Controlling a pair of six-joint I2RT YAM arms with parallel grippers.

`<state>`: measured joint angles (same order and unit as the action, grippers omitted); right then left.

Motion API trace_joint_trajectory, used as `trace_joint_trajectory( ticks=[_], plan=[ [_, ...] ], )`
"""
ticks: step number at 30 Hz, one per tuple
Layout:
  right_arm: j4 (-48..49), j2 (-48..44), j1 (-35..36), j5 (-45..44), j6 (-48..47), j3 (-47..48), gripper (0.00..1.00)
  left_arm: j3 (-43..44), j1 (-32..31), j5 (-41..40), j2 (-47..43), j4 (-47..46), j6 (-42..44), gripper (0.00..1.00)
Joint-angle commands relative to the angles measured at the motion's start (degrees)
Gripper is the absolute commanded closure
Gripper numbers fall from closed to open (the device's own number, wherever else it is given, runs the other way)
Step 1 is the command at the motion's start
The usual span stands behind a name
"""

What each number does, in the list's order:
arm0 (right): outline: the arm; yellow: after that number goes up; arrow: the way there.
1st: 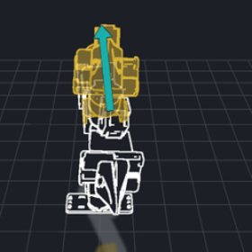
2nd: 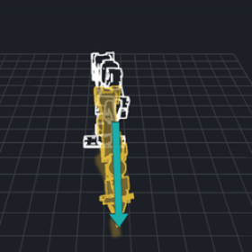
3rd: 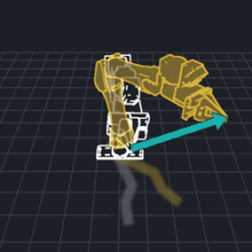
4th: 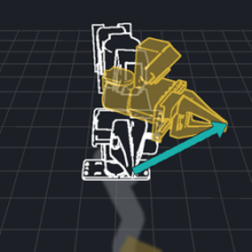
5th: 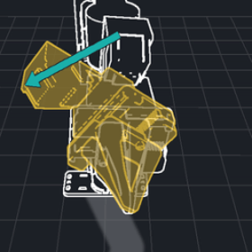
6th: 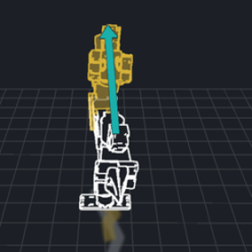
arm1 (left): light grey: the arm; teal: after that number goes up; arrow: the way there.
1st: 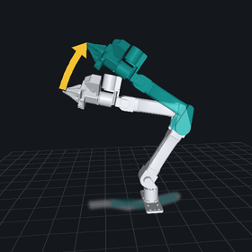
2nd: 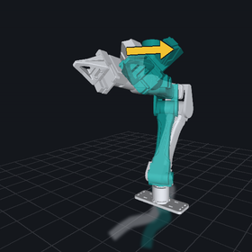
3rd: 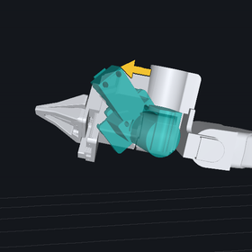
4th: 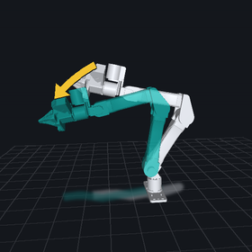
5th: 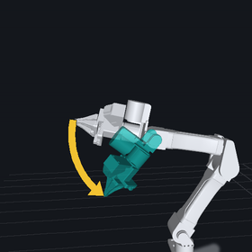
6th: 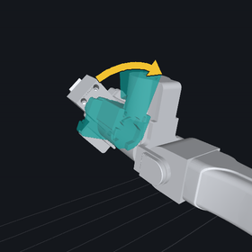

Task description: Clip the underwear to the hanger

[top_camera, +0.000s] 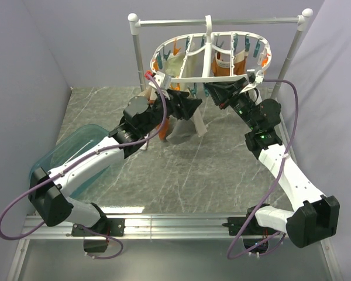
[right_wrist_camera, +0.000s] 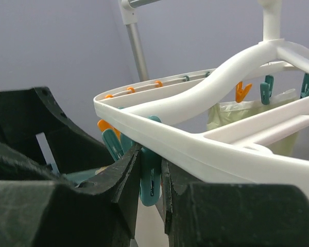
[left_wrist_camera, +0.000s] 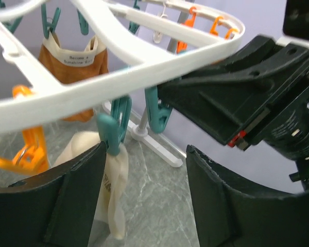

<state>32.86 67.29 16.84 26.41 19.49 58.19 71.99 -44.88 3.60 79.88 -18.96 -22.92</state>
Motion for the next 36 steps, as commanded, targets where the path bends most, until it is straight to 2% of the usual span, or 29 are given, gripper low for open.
trace_joint_trajectory(
  ticks=[1,8,16,21,29,36],
  plan=[
    [0.53,-2.86,-0.41,3.73,-0.58,0.61,1.00,4.39,-0.20,-1.39,-0.51,-2.66,0.95,0.32],
    [3.08,-4.27,-0.32,5.14,-2.87,-2.91,1.00,9.66,-0.12,-3.16,1.33,3.75,-4.50,0.40],
    [3.26,-4.09,-0.05,2.95,-4.10,-2.65,1.00,14.94,-0.29,-2.72,3.80,8.41,-10.65,0.56],
    [3.08,-3.48,0.12,0.92,-3.67,-2.03,1.00,9.86,-0.29,-3.15,-0.86,8.23,-13.82,0.51],
    [3.09,-2.60,0.04,0.13,-4.37,-1.59,1.00,6.24,0.32,-8.78,-6.30,15.00,-10.84,0.43],
    [1.42,-2.07,0.04,0.30,-4.90,-0.89,0.99,2.46,1.73,-4.04,-8.68,13.43,-8.02,0.43]
  ],
)
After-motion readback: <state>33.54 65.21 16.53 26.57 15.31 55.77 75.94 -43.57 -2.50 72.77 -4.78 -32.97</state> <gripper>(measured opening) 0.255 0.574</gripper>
